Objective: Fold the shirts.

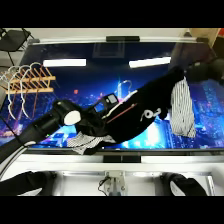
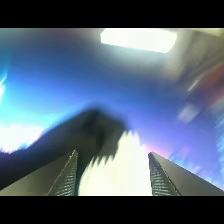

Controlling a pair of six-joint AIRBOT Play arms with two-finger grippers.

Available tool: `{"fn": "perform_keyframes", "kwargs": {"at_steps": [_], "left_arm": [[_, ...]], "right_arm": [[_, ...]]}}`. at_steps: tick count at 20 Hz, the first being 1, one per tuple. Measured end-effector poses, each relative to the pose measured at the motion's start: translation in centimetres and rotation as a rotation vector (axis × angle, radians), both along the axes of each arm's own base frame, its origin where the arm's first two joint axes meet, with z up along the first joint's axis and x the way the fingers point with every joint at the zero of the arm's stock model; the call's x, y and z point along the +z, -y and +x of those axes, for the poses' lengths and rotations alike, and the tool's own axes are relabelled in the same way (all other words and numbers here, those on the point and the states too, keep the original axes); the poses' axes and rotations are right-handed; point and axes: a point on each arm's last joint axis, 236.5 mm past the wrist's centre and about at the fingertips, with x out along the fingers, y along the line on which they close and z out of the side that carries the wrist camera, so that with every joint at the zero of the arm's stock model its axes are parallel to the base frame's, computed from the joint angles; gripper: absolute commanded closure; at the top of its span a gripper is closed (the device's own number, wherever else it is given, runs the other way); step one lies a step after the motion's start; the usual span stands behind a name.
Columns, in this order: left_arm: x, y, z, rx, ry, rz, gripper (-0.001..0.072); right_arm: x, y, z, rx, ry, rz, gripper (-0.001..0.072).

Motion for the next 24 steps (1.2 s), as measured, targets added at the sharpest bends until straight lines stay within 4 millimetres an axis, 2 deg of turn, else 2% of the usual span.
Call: {"fn": "perform_keyframes", "kwargs": {"at_steps": [2, 4, 6, 9, 12, 15, 17, 24], "left_arm": [[0.0, -0.2, 0.3, 0.009, 0.000, 0.000, 0.0656], [0.0, -0.6, 0.6, 0.019, -0.001, 0.003, 0.0656], [-0.2, -1.2, 0.8, 0.023, -0.003, 0.019, 0.0656], [-0.4, -1.9, 1.0, -0.011, 0.016, 0.054, 0.0656], [-0.6, -2.4, 1.3, -0.048, 0.040, 0.081, 0.0656], [-0.6, -2.7, 1.4, -0.085, 0.062, 0.102, 0.0656], [-0.7, -2.8, 1.5, -0.101, 0.073, 0.113, 0.0655], [-0.6, -3.0, 2.0, -0.146, 0.116, 0.132, 0.0656]], "right_arm": [[-3.0, -0.5, -1.2, 0.032, -0.147, 0.092, 0.0158], [-4.7, 0.0, -1.4, 0.063, -0.222, 0.129, 0.0158], [-5.2, 1.2, -1.1, 0.172, -0.222, 0.023, 0.0158], [-5.2, 0.8, -0.3, 0.502, -0.162, -0.288, 0.0158], [-5.6, -1.1, 0.7, 0.743, -0.104, -0.500, 0.0157], [-7.3, -2.8, 1.3, 0.907, -0.115, -0.627, 0.0158], [-8.4, -3.9, 1.6, 0.979, -0.126, -0.661, 0.0157], [-12.1, -5.5, 2.0, 1.115, -0.193, -0.651, 0.0158]]}}
